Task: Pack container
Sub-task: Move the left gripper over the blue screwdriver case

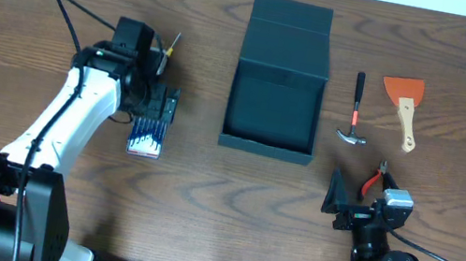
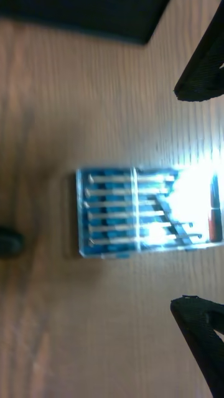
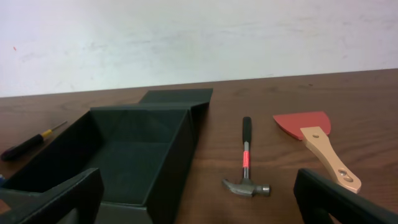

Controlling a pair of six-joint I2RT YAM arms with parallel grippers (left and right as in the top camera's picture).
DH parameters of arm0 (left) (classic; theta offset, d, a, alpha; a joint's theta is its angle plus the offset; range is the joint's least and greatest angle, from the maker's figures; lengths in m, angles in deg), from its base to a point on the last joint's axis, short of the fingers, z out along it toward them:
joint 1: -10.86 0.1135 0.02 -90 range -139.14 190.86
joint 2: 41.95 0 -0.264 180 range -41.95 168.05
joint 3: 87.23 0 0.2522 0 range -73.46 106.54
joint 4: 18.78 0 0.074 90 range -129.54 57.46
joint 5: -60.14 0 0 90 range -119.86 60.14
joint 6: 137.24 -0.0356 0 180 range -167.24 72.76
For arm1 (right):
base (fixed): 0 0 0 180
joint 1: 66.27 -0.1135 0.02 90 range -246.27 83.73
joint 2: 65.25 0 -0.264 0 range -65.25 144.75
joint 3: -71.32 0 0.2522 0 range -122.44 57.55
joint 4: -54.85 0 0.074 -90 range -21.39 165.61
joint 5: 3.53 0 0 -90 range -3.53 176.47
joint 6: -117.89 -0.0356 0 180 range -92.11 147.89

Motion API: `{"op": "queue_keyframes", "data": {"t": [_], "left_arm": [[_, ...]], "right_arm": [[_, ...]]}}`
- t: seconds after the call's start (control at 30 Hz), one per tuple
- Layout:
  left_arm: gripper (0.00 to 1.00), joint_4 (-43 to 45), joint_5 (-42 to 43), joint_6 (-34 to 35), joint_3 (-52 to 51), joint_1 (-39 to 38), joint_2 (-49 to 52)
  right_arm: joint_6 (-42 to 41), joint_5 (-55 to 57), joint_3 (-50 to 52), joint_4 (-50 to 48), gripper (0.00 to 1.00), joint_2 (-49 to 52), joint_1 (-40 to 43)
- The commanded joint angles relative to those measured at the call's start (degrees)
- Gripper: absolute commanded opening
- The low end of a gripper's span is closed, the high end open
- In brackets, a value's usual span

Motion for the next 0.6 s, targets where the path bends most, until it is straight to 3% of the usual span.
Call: {"op": "queue_keyframes", "data": {"t": [0.0,0.27,0.57], "left_arm": [[0.98,0.6,-5.7,3.0,-2.6,0.0,0.6],[0.98,5.6,-4.9,6.5,-7.6,0.0,0.7],[0.98,6.9,-2.3,4.4,-7.8,-0.5,6.1]], "right_arm": [[0.9,-0.2,0.2,0.2,0.99,-0.4,0.4],[0.9,-0.2,0.2,0.2,0.99,-0.4,0.4],[0.9,-0.2,0.2,0.2,0.99,-0.4,0.4]]}}
